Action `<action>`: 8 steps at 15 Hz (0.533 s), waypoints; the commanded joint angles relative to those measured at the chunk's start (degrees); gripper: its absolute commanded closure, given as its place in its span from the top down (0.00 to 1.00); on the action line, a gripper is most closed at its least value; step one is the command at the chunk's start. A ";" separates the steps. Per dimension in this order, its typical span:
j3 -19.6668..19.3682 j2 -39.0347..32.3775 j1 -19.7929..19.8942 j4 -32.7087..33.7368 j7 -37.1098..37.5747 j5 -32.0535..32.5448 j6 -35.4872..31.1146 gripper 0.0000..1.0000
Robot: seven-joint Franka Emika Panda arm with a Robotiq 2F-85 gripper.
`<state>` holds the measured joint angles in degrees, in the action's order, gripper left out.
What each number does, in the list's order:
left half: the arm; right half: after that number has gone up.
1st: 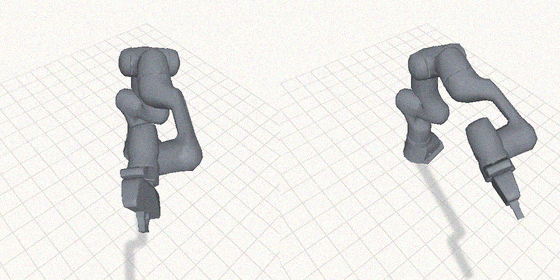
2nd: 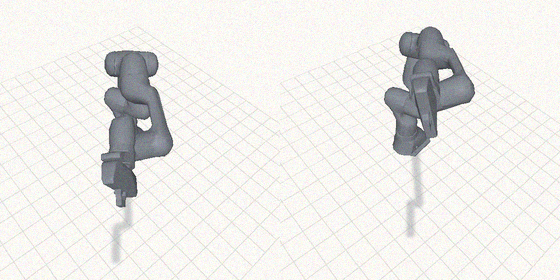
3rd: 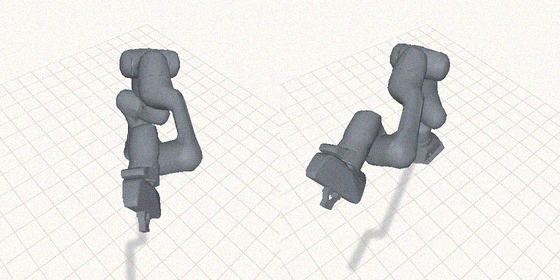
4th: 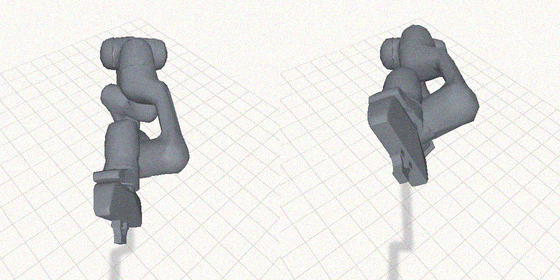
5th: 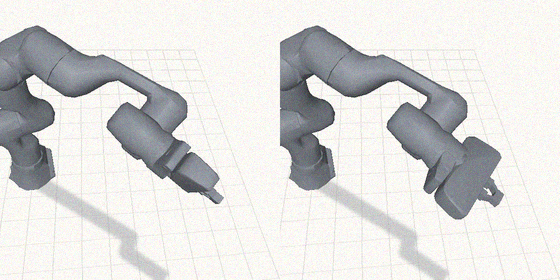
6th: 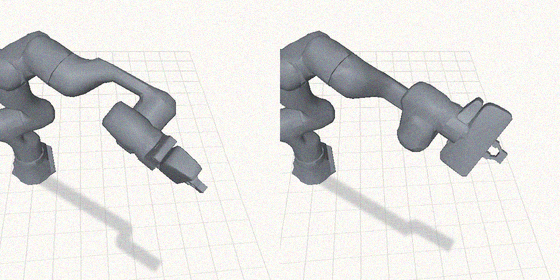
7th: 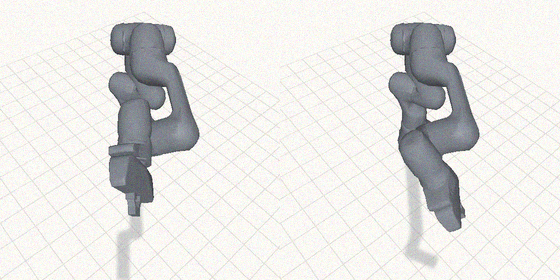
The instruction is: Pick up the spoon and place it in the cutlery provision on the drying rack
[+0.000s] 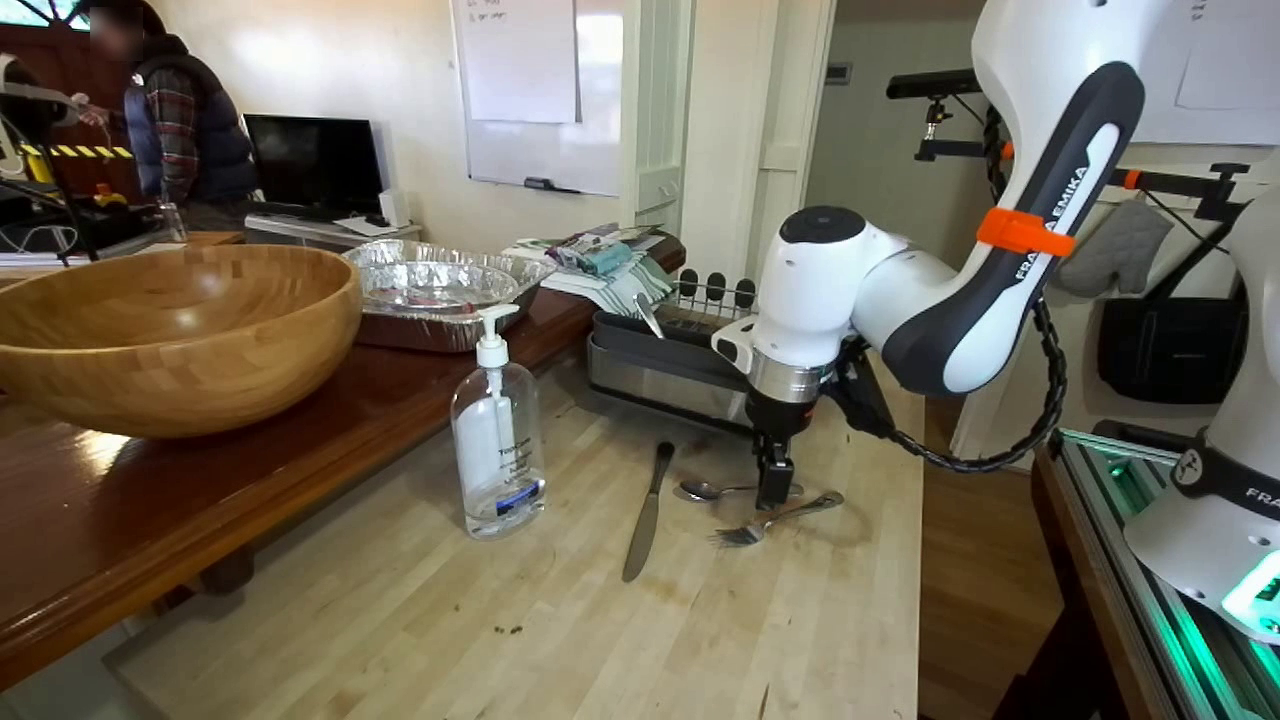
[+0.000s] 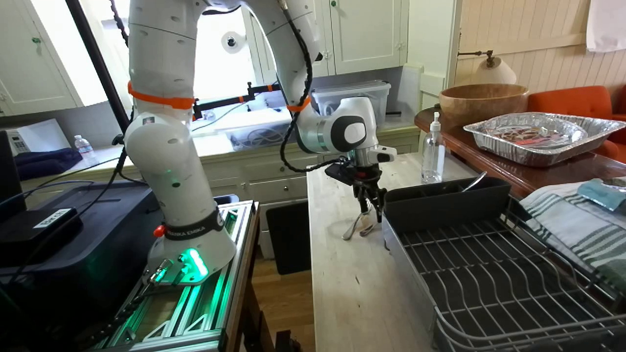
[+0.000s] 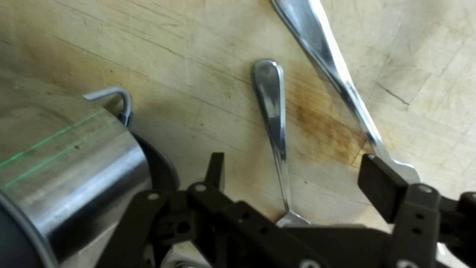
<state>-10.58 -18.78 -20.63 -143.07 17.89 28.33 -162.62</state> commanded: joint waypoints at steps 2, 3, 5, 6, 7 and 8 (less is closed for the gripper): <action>-1.30 -2.78 -1.66 1.50 1.96 1.47 -0.59 0.54; -1.33 -3.12 -1.76 1.73 1.88 1.39 -0.61 0.46; -1.46 -3.70 -1.98 2.02 1.80 1.23 -0.62 0.31; -1.47 -4.01 -2.02 2.13 1.73 1.13 -0.65 0.22; -1.45 -4.25 -2.03 2.20 1.67 1.03 -0.69 0.15; -1.44 -4.51 -2.04 2.30 1.61 0.95 -0.71 0.08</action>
<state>-11.24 -21.41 -21.76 -141.72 18.02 28.38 -162.65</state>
